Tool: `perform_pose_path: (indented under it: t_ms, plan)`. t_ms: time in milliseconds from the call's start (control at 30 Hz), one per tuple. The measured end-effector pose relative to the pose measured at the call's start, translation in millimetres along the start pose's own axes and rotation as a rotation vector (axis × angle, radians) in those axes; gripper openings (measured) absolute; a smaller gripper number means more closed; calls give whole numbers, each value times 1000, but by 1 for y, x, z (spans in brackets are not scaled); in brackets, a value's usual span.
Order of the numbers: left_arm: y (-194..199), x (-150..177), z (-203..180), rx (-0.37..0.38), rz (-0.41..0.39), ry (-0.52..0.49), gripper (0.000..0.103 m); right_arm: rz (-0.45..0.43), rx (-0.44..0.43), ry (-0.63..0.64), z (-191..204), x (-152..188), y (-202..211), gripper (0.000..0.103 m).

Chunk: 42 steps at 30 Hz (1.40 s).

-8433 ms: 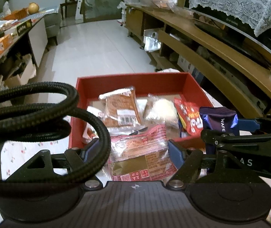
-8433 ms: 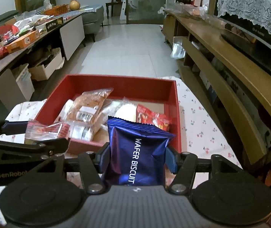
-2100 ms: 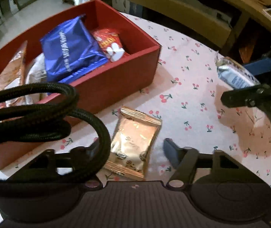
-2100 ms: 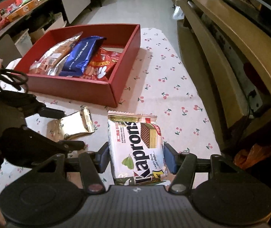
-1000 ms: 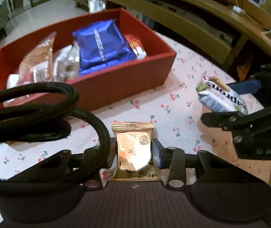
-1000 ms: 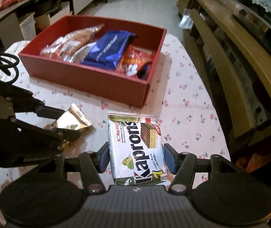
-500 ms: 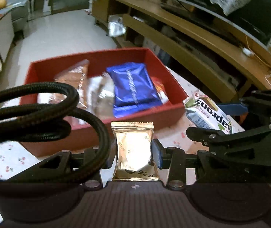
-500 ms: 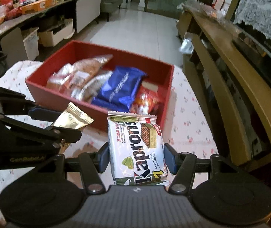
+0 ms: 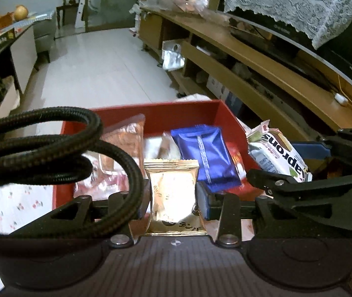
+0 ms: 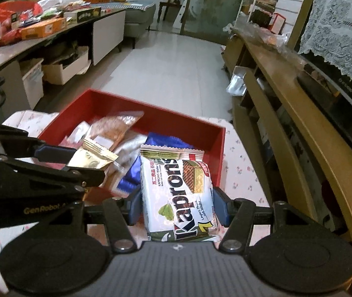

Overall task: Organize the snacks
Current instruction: 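Carry the Kaprons packet with the right tool while the left tool carries the gold packet to the box, then open the right tool over the box while the left tool releases the gold packet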

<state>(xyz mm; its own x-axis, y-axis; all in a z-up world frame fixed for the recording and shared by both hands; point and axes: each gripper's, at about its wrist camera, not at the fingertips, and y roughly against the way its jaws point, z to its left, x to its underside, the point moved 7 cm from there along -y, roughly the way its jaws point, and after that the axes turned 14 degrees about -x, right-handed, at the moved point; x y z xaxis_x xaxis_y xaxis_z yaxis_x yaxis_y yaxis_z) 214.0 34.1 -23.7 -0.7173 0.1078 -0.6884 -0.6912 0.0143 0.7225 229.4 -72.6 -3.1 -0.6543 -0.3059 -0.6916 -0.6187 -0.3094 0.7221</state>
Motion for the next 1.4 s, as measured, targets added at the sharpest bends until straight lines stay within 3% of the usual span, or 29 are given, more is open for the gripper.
perform_pose_path:
  t_ms: [467,1400]
  plan:
    - [-35,-30,16,-66,-17,35,47,-21,17,-22,-14,-37,-40,86]
    - [-72,-22,24,-116,70,57,49,53,-3,-42,-23,-35,-88,86]
